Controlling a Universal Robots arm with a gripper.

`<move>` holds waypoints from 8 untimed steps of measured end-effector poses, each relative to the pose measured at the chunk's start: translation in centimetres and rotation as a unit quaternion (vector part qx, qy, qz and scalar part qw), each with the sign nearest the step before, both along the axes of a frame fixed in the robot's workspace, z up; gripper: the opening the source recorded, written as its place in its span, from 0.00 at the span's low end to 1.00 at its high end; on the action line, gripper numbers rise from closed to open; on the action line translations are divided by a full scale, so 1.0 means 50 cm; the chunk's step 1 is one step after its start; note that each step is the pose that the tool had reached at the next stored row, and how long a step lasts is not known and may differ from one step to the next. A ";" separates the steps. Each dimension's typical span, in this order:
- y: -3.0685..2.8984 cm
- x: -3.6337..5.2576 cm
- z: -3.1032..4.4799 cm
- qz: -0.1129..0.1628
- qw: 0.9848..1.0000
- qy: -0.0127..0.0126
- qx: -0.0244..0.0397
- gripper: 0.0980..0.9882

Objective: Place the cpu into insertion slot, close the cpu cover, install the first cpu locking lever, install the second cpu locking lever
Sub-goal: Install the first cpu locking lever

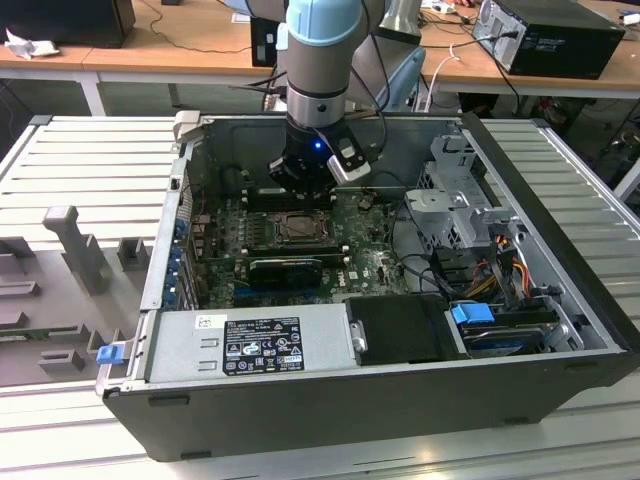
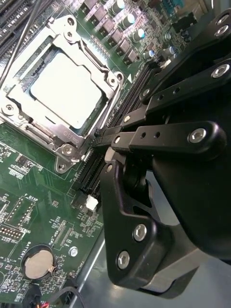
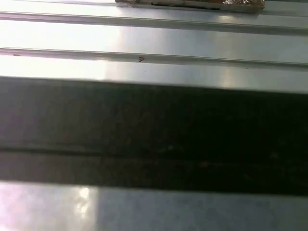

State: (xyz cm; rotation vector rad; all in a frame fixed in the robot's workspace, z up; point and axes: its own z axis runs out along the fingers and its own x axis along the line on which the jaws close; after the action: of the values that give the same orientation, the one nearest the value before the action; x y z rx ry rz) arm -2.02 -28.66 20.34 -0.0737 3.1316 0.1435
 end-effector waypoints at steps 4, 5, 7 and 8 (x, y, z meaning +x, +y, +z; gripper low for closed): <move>0.000 0.000 0.002 0.000 1.000 0.000 -0.002 0.01; 0.000 0.000 0.003 0.001 1.000 0.000 -0.002 0.01; 0.000 0.000 0.004 0.001 1.000 0.000 -0.002 0.01; 0.000 0.000 0.004 0.001 1.000 0.000 -0.003 0.01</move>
State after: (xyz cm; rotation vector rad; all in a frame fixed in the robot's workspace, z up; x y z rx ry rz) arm -2.01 -28.64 20.55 -0.0755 3.1318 0.1345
